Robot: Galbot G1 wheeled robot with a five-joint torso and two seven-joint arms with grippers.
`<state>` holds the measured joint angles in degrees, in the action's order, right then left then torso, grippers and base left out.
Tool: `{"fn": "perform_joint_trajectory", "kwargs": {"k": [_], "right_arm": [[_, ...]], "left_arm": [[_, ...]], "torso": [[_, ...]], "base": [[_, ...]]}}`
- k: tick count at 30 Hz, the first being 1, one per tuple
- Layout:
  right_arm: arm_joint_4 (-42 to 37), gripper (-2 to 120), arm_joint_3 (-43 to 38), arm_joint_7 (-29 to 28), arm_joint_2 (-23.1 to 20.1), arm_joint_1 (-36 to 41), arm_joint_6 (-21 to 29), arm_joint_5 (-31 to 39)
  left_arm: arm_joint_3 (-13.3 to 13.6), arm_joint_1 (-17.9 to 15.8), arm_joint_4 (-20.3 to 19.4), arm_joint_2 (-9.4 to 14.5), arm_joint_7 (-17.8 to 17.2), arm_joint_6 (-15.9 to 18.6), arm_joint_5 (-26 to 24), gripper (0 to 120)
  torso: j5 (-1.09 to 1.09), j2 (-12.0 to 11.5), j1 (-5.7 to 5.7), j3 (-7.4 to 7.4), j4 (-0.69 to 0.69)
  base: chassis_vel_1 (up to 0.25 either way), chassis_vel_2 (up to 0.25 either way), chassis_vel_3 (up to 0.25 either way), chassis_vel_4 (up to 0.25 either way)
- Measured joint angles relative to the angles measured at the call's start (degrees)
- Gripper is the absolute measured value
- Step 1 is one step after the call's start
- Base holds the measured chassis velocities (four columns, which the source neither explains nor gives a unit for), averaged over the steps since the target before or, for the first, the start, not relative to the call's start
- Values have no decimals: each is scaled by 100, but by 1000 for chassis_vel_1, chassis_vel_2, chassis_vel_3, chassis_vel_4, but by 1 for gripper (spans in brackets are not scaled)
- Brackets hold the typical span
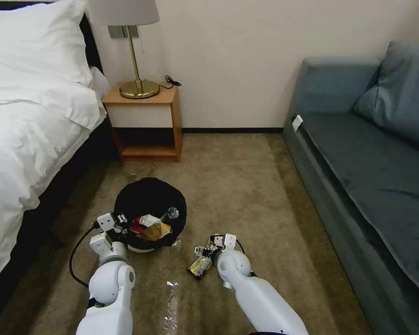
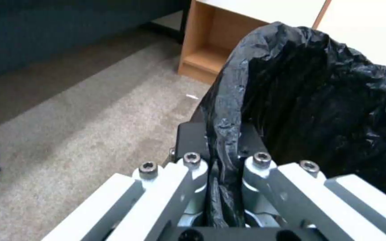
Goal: Pick up the trash bin, then pick up the garbage on the floor and place it into the trash bin.
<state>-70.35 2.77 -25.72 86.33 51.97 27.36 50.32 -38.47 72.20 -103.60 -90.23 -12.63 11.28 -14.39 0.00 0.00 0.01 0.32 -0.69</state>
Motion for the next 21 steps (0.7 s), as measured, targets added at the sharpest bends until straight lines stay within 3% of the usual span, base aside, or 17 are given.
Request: {"fn": "perform_joint_trajectory", "kwargs": {"k": [21], "right_arm": [[960,100,-319,611,414,-212,-376,-533]], "left_arm": [[-43,120,-293,-14,-16,34,10,5]], "torso": [[0,0,0,0,0]], "base": [[0,0,0,0]]}}
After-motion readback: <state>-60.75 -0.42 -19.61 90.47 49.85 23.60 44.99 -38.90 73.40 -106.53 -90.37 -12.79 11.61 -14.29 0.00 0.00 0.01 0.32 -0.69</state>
